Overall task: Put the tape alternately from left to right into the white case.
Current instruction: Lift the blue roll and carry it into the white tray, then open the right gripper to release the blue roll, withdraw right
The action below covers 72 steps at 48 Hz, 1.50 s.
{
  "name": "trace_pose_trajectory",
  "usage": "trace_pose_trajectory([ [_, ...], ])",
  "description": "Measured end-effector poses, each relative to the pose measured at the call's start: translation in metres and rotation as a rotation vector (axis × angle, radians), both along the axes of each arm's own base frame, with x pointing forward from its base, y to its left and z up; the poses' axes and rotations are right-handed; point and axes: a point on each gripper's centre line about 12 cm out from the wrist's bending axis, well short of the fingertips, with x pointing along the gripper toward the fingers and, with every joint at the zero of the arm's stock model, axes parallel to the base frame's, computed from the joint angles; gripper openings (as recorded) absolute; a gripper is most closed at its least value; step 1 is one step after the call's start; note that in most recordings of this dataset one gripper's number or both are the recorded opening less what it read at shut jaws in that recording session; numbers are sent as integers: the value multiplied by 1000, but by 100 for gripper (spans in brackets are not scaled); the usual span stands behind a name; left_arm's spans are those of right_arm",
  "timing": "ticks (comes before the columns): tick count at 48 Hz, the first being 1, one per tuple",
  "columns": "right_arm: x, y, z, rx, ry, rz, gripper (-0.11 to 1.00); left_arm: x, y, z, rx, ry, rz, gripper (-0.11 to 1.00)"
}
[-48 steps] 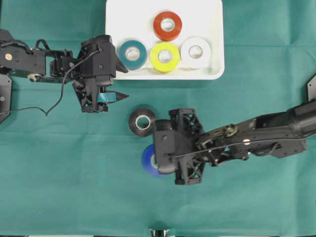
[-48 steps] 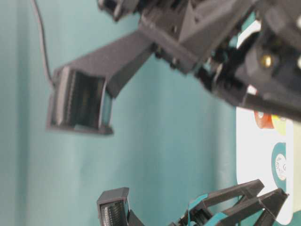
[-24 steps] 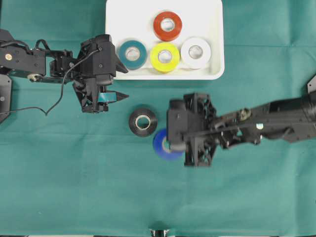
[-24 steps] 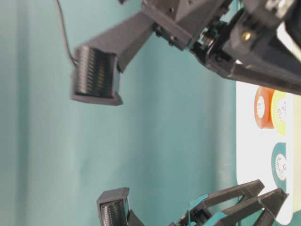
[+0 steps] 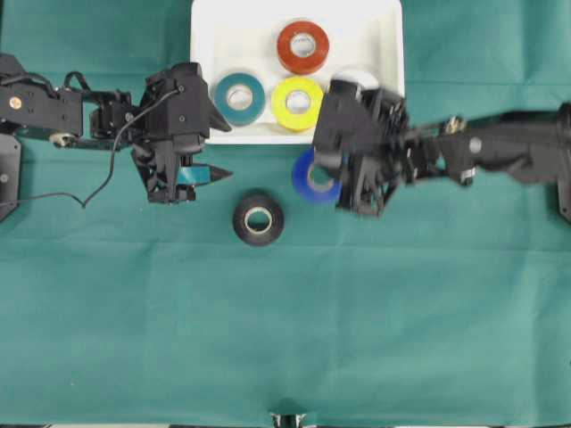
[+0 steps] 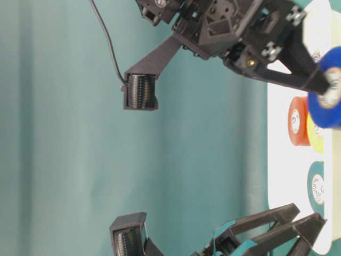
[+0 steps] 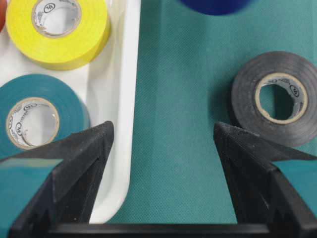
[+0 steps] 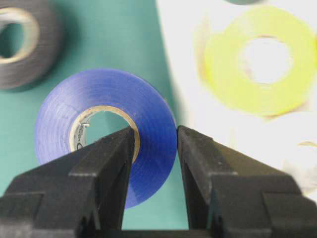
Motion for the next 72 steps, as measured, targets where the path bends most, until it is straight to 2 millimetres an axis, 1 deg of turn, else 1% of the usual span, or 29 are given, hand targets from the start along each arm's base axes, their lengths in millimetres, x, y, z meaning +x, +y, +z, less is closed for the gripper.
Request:
trace_pose_trajectory([
  [4,-3,-16,0,-11,2,-35,2,0,0,0,0,2,0,80],
  [11,-6,-37,1,-33,2,-71,2,0,-1,-1,0,2,-2,80],
  [19,-11,-67,1,-58,8,-129,2,0,-2,-1,1,3,-7,80],
  [27,-21,-99,1,-76,13,-202,2,0,-5,-1,0,2,-15,80],
  [34,-31,-118,-2,-80,26,-255,2,1,-8,-1,-1,1,-24,80],
  [45,-41,-136,-6,-81,34,-297,2,1,-10,0,0,-3,-29,80],
  [53,-46,-143,-8,-74,22,-312,2,2,-10,1,1,-14,-29,80],
  [72,-46,-145,-8,-73,12,-311,2,1,-11,0,2,-12,-33,80],
])
